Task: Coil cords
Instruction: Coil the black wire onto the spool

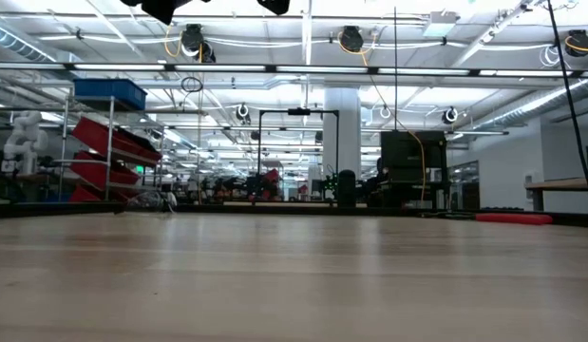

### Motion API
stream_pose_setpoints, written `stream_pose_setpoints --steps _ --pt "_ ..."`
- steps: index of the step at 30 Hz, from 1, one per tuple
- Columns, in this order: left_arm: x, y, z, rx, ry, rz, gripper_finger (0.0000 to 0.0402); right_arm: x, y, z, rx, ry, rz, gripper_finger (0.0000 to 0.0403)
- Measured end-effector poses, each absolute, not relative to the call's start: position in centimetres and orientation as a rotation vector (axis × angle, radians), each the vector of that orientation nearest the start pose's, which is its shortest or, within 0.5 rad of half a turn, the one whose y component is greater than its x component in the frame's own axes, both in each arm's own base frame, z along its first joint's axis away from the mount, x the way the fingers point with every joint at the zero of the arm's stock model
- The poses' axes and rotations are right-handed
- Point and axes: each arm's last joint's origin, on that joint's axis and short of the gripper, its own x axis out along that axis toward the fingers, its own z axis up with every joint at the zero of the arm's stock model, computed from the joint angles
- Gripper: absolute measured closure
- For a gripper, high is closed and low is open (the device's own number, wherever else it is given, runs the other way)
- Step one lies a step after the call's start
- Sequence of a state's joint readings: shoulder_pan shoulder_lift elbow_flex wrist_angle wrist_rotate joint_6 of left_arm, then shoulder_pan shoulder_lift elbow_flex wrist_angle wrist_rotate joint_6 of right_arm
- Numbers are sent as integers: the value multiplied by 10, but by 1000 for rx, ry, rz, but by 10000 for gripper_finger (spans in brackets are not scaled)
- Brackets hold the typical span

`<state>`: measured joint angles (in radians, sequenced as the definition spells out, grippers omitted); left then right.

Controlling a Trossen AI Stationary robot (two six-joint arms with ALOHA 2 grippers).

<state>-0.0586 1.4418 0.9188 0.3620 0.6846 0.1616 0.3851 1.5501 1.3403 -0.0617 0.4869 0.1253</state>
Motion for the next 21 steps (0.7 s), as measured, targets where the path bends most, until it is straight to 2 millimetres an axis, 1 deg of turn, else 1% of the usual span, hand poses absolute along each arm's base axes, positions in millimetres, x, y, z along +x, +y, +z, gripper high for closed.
stream_pose_setpoints --steps 9,12,17,21 --pt "316 -37 282 93 89 -752 400 335 122 354 17 278 -74 403" --pt "316 -37 284 92 69 -750 400 335 119 353 22 290 -71 403" --pt "316 -37 285 95 56 -751 400 338 113 352 44 309 -12 403" --pt "316 -37 285 96 52 -750 400 339 108 351 30 321 -16 403"
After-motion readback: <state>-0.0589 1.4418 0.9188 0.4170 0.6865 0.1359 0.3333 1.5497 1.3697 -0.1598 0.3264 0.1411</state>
